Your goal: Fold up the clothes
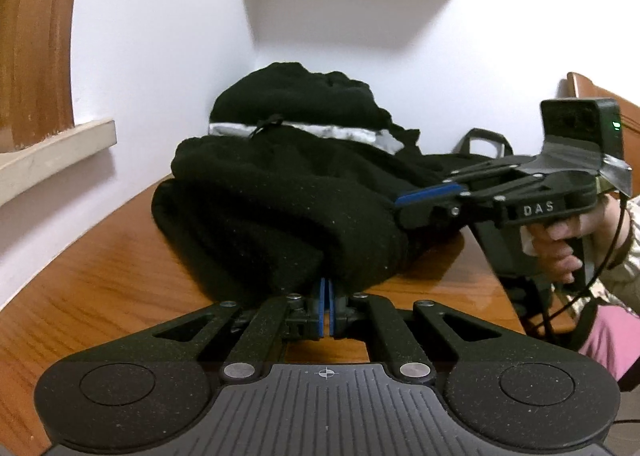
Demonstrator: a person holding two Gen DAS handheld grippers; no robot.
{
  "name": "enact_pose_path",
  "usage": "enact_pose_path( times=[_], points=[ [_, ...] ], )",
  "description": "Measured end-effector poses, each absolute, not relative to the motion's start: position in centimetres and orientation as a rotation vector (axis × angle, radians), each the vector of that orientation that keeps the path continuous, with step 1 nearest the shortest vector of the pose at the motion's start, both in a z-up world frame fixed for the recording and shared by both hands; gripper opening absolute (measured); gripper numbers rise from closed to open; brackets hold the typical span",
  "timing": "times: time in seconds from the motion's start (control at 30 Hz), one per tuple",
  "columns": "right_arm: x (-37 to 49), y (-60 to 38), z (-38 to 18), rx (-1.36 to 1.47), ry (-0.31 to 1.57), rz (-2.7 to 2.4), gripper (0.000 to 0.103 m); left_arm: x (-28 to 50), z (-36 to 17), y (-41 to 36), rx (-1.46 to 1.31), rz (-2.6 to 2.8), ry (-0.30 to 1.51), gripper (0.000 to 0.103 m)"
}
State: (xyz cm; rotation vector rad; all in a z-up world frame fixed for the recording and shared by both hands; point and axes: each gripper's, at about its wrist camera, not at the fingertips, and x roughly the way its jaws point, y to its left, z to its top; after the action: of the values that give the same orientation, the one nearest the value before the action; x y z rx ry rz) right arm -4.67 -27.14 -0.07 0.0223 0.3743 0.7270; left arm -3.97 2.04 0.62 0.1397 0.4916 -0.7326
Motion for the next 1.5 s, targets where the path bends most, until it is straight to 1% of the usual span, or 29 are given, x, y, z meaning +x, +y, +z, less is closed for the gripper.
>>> enact_pose_path(
  times=[0.03,0.1,0.13,0.2,0.23,0.33,0.4,0.5,0.57,0.6,0.63,0.73,0.8,0.87,0.9,0.93,0.97,1.0,1.07,1.13,1.17,1.2,1.23,1.27,1.3,1.33,1.4,1.5],
  points=[
    [-5.0,-27.5,0.0,-0.002,0.37,0.716,0.017,-3.9,0.6,1.9,0.142,-0.734,0.491,0.005],
    [-5.5,-28.3,0.2,-0.044,0.363,0.691,0.02,-3.8,0.6,1.7,0.147,-0.735,0.486,0.006],
    [-5.8,-28.7,0.3,-0.065,0.359,0.678,0.022,-3.8,0.6,1.7,0.148,-0.735,0.484,0.009],
    [-6.6,-29.1,0.3,-0.15,0.345,0.625,0.032,-3.8,0.6,1.7,0.152,-0.742,0.486,0.013],
    [-6.9,-29.3,0.2,-0.2,0.337,0.607,0.034,-3.9,0.5,1.7,0.155,-0.747,0.488,0.018],
    [-7.9,-29.3,-0.5,-0.336,0.324,0.594,0.036,-4.0,0.5,1.6,0.152,-0.751,0.488,0.024],
    [-8.3,-28.6,-1.1,-0.419,0.305,0.585,0.039,-4.0,0.5,1.5,0.141,-0.751,0.488,0.026],
    [-8.3,-27.5,-1.8,-0.498,0.286,0.561,0.046,-4.0,0.7,1.1,0.129,-0.732,0.482,0.026],
    [-7.9,-27.1,-2.3,-0.525,0.285,0.55,0.047,-4.0,0.7,0.8,0.121,-0.716,0.492,0.023],
    [-7.7,-27.0,-2.5,-0.54,0.287,0.542,0.048,-4.0,0.8,0.8,0.116,-0.708,0.502,0.006],
    [-7.6,-26.9,-2.8,-0.56,0.287,0.531,0.048,-4.0,0.9,0.8,0.112,-0.7,0.515,0.004],
    [-7.2,-26.8,-3.5,-0.612,0.29,0.486,0.046,-4.5,1.7,1.3,0.12,-0.687,0.52,0.003],
    [-7.0,-27.0,-3.4,-0.604,0.306,0.495,0.035,-5.0,2.3,1.8,0.134,-0.681,0.517,0.003],
    [-6.7,-27.1,-3.1,-0.591,0.325,0.511,0.031,-5.7,3.0,2.7,0.149,-0.683,0.513,0.002],
    [-6.7,-27.0,-3.1,-0.596,0.33,0.516,0.03,-5.9,3.3,3.2,0.156,-0.679,0.516,0.0],
    [-6.6,-26.9,-3.0,-0.605,0.334,0.513,0.03,-6.1,3.7,3.8,0.167,-0.666,0.514,0.0],
    [-6.5,-26.8,-3.0,-0.616,0.336,0.495,0.027,-6.4,4.0,4.7,0.195,-0.607,0.491,0.0],
    [-6.4,-27.0,-3.1,-0.626,0.335,0.475,0.026,-6.5,4.5,6.0,0.208,-0.549,0.485,0.0],
    [-5.9,-28.0,-3.0,-0.565,0.346,0.483,0.027,-6.2,5.0,9.0,0.087,-0.544,0.48,0.0],
    [-5.4,-28.3,-2.8,-0.525,0.36,0.494,0.028,-6.5,5.3,9.6,0.042,-0.581,0.473,0.0],
    [-5.4,-28.2,-2.8,-0.536,0.36,0.492,0.029,-6.6,5.4,9.1,0.043,-0.601,0.472,0.0],
    [-5.5,-27.9,-3.0,-0.556,0.358,0.49,0.035,-6.8,5.5,8.6,0.044,-0.62,0.471,0.0],
    [-5.6,-27.8,-3.1,-0.565,0.355,0.489,0.037,-6.9,5.5,8.1,0.046,-0.639,0.471,0.0],
    [-5.7,-27.6,-3.2,-0.569,0.35,0.486,0.039,-7.0,5.4,7.3,0.054,-0.649,0.477,0.001],
    [-5.9,-27.5,-3.2,-0.569,0.346,0.483,0.04,-7.0,5.3,6.6,0.062,-0.659,0.483,0.005],
    [-6.1,-27.5,-3.1,-0.56,0.343,0.481,0.041,-7.1,5.1,5.9,0.07,-0.668,0.489,0.016],
    [-6.6,-27.6,-2.4,-0.526,0.337,0.487,0.044,-7.1,4.4,4.5,0.094,-0.667,0.51,0.024],
    [-7.8,-27.3,-1.1,-0.472,0.312,0.509,0.044,-6.7,3.4,3.4,0.118,-0.659,0.537,0.024]
  ],
)
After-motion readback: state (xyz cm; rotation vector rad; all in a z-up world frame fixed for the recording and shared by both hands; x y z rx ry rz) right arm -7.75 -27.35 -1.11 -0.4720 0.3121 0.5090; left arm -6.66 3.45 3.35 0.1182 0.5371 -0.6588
